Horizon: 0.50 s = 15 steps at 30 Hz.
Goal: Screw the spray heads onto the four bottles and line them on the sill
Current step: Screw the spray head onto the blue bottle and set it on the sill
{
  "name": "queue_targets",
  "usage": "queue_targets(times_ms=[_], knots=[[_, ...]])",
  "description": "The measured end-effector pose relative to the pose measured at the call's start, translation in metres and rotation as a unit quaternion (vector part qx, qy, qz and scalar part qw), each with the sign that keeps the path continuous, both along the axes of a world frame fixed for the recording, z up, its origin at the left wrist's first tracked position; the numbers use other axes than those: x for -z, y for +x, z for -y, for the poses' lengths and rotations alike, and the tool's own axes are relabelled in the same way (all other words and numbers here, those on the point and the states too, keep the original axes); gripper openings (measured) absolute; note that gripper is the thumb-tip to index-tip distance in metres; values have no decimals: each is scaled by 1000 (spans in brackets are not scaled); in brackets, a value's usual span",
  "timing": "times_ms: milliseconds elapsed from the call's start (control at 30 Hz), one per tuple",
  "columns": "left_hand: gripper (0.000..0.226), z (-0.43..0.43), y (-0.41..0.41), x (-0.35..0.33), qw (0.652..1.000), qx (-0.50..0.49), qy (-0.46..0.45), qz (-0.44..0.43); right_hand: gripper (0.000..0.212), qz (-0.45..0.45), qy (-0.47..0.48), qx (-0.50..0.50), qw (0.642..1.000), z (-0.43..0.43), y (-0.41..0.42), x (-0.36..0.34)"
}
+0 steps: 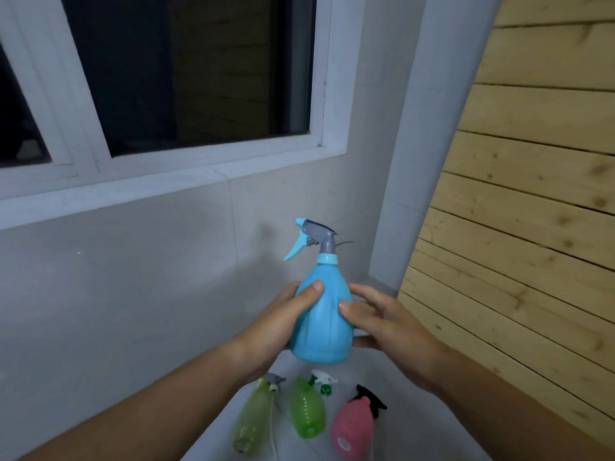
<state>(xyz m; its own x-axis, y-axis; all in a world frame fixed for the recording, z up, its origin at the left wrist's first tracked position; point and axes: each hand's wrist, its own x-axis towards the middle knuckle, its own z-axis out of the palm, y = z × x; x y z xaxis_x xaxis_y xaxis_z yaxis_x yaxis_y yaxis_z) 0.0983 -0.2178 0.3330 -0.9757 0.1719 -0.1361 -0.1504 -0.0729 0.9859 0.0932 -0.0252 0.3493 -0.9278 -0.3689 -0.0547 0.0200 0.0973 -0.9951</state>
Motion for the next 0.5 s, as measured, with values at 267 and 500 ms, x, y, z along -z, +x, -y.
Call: queue_targets(times_ms=[267,500], knots=[[75,19,-65,-49,993,-81,-32,-75,68,-100,-33,0,994,32,-60,-39],[26,41,-164,-140,958,-143,-138,-208,82,-211,-22,83,974,65,-170,-114]])
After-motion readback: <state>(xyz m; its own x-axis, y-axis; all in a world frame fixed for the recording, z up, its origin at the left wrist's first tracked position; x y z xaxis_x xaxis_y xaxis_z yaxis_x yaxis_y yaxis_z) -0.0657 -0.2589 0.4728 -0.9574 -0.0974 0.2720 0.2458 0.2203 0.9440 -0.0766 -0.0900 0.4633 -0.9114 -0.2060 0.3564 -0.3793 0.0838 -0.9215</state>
